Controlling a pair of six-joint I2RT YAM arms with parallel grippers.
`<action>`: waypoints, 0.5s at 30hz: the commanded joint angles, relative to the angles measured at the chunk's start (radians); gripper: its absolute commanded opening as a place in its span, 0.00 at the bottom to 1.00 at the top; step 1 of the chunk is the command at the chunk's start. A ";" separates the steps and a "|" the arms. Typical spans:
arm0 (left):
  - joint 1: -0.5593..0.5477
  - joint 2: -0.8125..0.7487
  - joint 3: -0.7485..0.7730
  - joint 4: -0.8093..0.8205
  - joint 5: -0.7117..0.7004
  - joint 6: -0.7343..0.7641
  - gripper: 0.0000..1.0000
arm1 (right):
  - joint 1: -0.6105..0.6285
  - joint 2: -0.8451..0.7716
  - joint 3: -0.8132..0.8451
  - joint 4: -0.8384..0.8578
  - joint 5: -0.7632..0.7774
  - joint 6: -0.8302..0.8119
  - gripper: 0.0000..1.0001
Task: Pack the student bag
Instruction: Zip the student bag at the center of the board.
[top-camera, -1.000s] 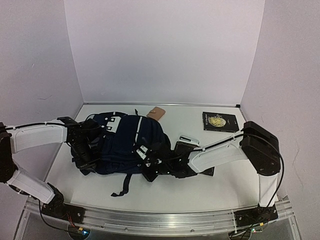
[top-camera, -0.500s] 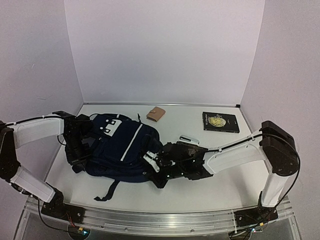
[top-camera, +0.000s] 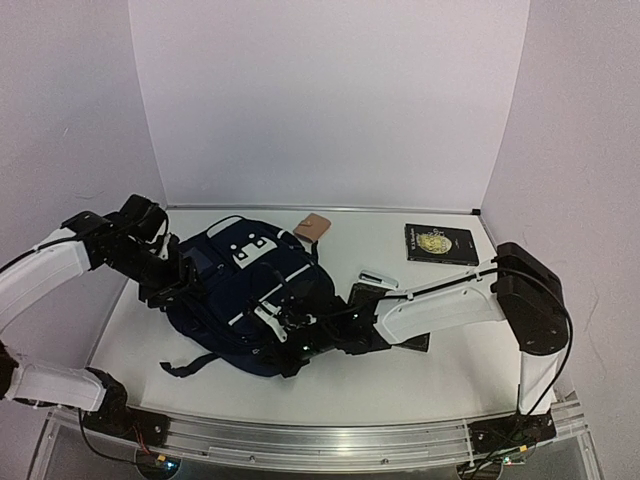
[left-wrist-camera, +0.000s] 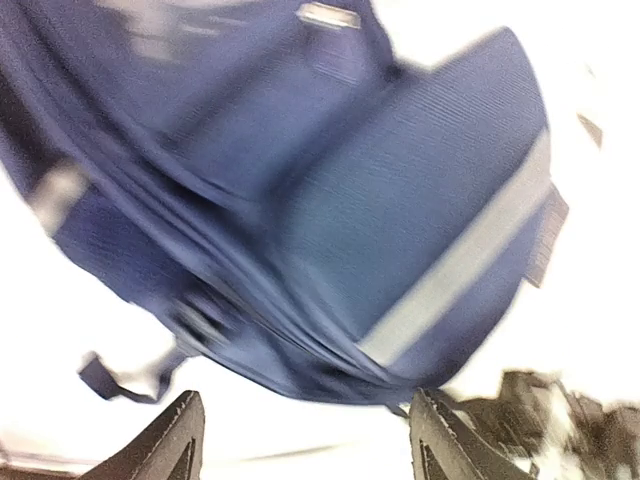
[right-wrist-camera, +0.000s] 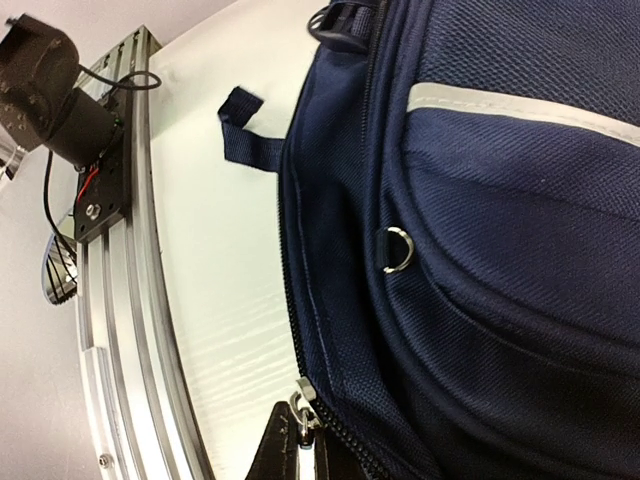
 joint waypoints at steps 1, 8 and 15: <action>-0.123 -0.124 -0.147 0.115 0.071 -0.204 0.71 | -0.011 0.021 0.105 0.068 -0.017 0.029 0.00; -0.154 -0.128 -0.298 0.319 0.081 -0.367 0.72 | -0.011 0.078 0.204 0.068 -0.015 0.054 0.00; -0.219 0.008 -0.299 0.332 0.008 -0.438 0.73 | -0.005 0.087 0.220 0.072 -0.032 0.074 0.00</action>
